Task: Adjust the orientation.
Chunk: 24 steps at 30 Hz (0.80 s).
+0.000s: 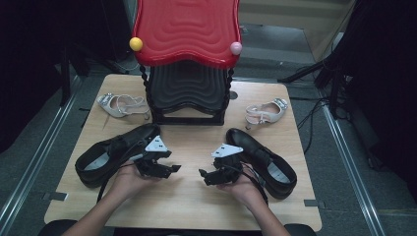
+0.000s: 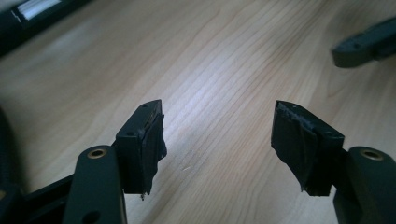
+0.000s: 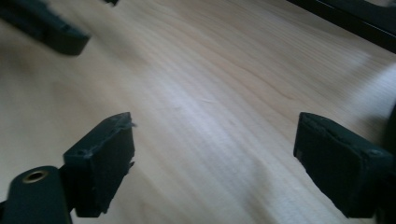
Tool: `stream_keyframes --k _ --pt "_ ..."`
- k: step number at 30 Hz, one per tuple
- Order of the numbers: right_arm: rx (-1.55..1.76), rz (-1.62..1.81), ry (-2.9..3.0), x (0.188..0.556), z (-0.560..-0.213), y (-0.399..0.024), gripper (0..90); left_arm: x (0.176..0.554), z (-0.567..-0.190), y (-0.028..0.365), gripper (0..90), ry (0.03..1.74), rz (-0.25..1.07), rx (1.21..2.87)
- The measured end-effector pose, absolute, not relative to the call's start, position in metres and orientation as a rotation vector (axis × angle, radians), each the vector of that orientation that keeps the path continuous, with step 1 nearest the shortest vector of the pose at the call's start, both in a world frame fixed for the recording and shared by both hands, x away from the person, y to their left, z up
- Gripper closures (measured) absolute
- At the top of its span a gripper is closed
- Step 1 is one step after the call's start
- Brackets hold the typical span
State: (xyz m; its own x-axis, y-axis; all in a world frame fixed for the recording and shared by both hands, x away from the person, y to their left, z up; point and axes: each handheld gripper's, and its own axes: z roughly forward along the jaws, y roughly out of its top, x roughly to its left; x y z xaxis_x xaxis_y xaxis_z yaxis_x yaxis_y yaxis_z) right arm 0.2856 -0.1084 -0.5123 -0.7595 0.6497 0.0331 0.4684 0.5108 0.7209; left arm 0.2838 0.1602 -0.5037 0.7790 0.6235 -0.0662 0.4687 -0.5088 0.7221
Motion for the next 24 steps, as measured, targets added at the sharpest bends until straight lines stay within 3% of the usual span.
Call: stream_keyframes --k 7,12,21,22,24 --pt "0.835 1.096 2.482 0.280 -0.500 -0.108 27.6 0.284 -0.495 0.165 39.0 0.846 0.142 2.134" --pt "0.874 1.149 2.502 0.282 -0.494 -0.111 36.2 0.283 -0.494 0.167 38.3 0.834 0.152 2.204" --pt "0.853 1.153 2.544 0.281 -0.490 -0.110 37.7 0.286 -0.490 0.171 39.1 0.821 0.097 2.205" --pt "0.867 1.150 2.587 0.283 -0.490 -0.109 37.7 0.285 -0.489 0.173 45.7 0.802 0.101 2.221" --pt "0.869 1.154 2.611 0.284 -0.490 -0.108 37.6 0.284 -0.490 0.173 47.4 0.786 0.123 2.248"
